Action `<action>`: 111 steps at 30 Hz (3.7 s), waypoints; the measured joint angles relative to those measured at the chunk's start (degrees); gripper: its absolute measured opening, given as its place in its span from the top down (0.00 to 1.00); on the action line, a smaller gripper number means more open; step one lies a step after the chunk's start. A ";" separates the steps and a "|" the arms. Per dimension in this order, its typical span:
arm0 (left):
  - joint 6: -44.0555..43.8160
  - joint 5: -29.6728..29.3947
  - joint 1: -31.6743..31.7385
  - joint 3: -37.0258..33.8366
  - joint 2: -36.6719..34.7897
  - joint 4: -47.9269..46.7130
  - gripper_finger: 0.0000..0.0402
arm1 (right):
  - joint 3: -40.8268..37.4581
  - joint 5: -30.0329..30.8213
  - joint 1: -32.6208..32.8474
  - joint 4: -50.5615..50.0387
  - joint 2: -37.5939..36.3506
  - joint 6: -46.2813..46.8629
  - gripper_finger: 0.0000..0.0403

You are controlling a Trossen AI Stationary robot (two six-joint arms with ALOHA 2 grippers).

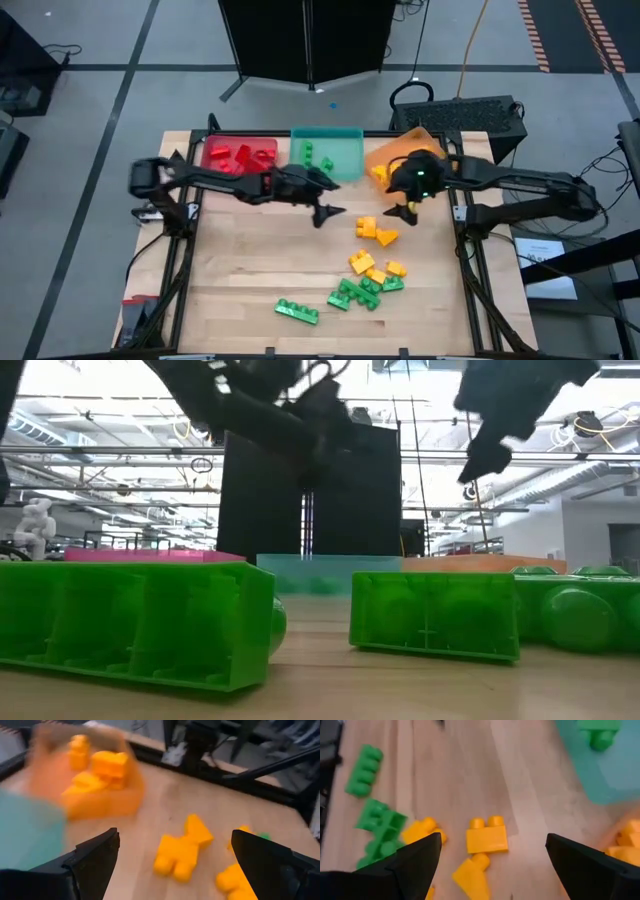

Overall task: Sort blocks
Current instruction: Put the yellow game piece into the orange bin

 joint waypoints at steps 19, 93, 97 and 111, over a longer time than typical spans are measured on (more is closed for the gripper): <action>10.28 -7.35 -7.40 17.68 27.60 7.60 0.04 | 0.02 2.93 0.00 -1.75 -13.09 7.20 0.11; 8.26 -33.10 -4.20 38.77 42.28 -7.03 0.04 | 0.01 2.93 -0.02 -2.88 -12.97 9.56 0.11; 2.33 -34.47 -3.88 38.87 42.09 -9.31 0.04 | 0.02 2.91 -0.02 -2.82 -12.97 9.25 0.11; -7.44 -26.65 -10.50 39.11 40.66 -23.57 0.08 | 0.01 2.82 -0.02 -2.60 -12.97 8.92 0.11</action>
